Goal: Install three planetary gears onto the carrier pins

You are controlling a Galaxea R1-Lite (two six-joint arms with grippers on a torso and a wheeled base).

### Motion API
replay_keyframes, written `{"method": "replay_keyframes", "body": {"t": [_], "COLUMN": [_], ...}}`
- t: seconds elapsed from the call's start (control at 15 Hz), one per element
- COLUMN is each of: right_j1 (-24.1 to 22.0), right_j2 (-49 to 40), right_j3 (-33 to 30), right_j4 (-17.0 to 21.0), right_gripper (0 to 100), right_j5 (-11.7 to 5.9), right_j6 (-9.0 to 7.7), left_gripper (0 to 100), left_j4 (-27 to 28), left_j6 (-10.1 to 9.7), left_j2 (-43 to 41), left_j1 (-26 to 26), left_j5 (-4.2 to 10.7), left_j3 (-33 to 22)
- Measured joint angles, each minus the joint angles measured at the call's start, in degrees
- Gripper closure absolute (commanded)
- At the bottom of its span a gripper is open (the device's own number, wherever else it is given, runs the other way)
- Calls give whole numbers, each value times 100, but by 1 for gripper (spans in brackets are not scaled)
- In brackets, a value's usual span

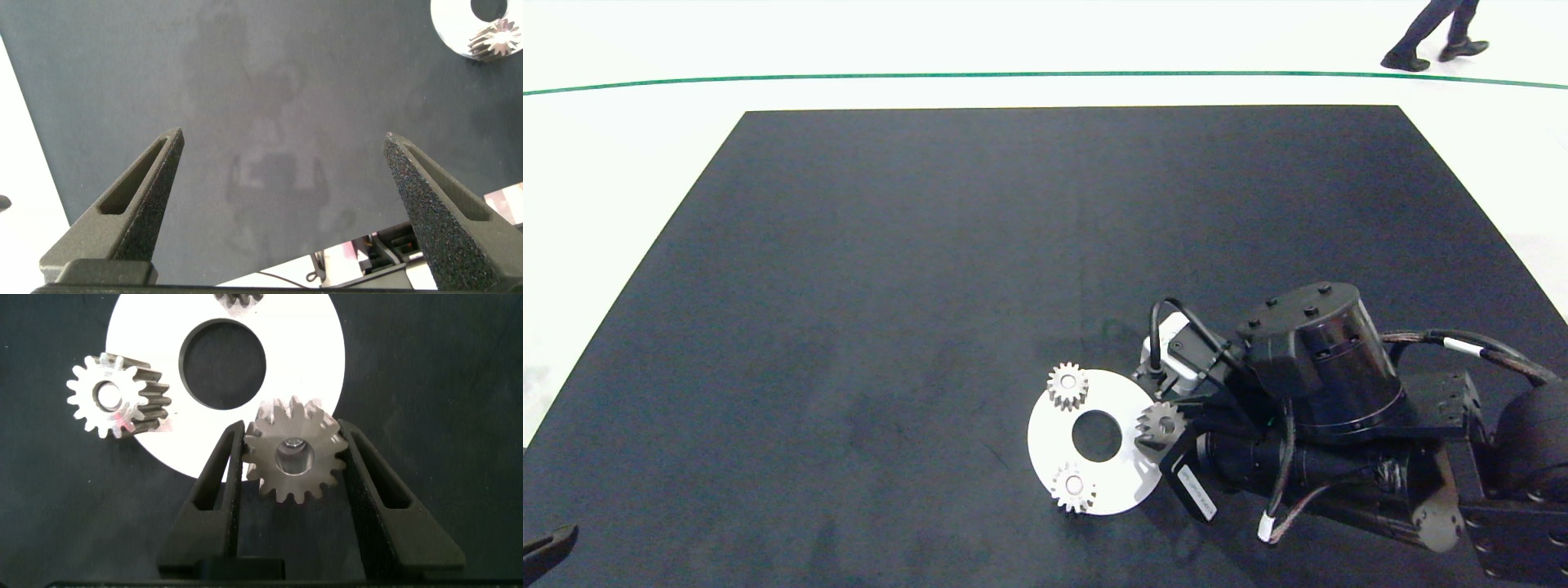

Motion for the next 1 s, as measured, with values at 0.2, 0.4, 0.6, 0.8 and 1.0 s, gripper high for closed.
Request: {"method": "replay_keyframes", "body": {"t": [0.2,0.4,0.6,0.8,1.0], "right_j1": [-13,-20,-20,-20,-26], "right_j2": [29,40,55,66,74], "right_j3": [11,20,20,16,5], "right_j4": [-4,-4,-6,-4,-22], "right_gripper": [90,90,0,0,0], "right_j5": [-2,4,-2,-7,-7], "right_j6": [6,9,13,13,16], "left_gripper": [0,0,0,0,0], "left_j4": [0,0,0,0,0], "left_j6": [2,0,2,2,0], "left_j2": [0,0,0,0,-7], "left_j1": [-11,-13,-13,-13,-13], "left_j5": [0,0,0,0,0], "left_j3": [-2,-2,-2,-2,-2]}}
